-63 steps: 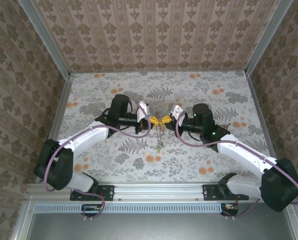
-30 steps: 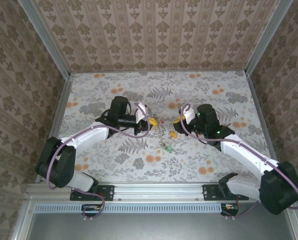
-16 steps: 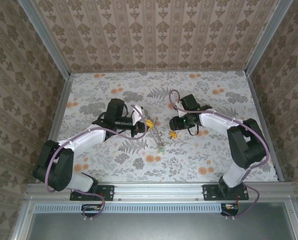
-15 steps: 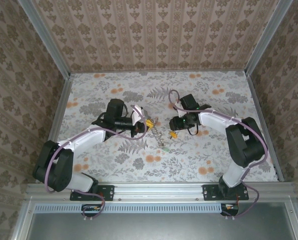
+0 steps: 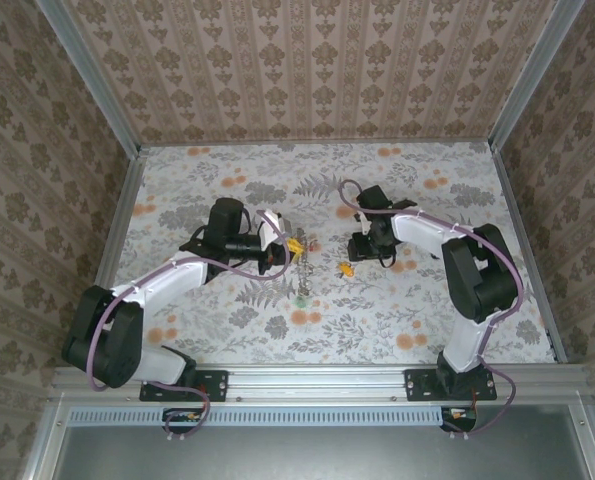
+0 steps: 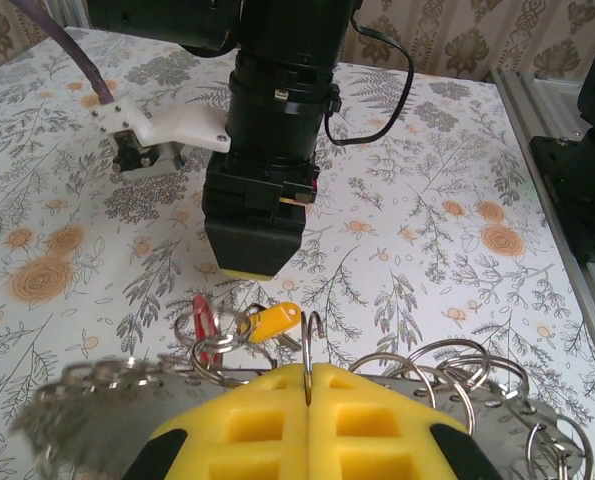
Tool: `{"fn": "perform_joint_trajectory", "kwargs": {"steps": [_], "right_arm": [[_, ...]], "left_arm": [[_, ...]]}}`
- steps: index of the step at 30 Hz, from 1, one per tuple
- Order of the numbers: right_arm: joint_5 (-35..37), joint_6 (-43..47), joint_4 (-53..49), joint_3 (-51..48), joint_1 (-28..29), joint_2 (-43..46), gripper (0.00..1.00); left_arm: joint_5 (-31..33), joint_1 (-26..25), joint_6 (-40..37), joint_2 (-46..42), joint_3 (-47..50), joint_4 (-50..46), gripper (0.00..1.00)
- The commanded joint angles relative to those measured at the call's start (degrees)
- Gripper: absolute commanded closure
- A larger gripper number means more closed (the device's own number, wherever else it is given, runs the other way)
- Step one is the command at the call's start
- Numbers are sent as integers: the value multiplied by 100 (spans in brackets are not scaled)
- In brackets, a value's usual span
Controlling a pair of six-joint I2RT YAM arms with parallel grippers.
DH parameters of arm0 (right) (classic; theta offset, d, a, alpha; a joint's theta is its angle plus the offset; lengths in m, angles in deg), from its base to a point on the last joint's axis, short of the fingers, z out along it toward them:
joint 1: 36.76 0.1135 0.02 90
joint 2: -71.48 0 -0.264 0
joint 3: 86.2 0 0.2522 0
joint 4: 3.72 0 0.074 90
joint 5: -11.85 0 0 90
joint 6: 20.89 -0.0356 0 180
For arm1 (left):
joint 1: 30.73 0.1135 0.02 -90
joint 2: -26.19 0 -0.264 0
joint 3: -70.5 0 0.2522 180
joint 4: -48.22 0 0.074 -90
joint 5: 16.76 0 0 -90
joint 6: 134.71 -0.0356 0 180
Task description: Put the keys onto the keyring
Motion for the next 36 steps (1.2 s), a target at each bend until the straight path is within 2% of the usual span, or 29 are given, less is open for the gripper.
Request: {"fn": "perform_joint_trajectory", "kwargs": {"steps": [1,4,7,8,9,19,28,36], "right_arm": [[-36,-185,-232,123,-80,-33,52],[-16,-29,123,-124,-38,287,58],[-199,213,247,-190,-36,506,58],[-221,330,157,-125,-5,505,64],[-217,455,52,-56,46,492,66],[612,1325,-430,523,965,-71,64],[205,1562,-463,626,1096,-350,60],[506,1589,-520,737,1121,-618,60]], "left_arm": [[-212,51,9,-120,38,164,100],[-234,49,52,-78,89,274,100],[-275,60,78,-3,133,343,100],[-283,59,96,27,127,379,100],[-279,60,121,50,148,424,100],[-158,154,231,-9,366,679,100],[-9,286,308,-277,625,769,100],[41,298,344,-347,686,813,100]]}}
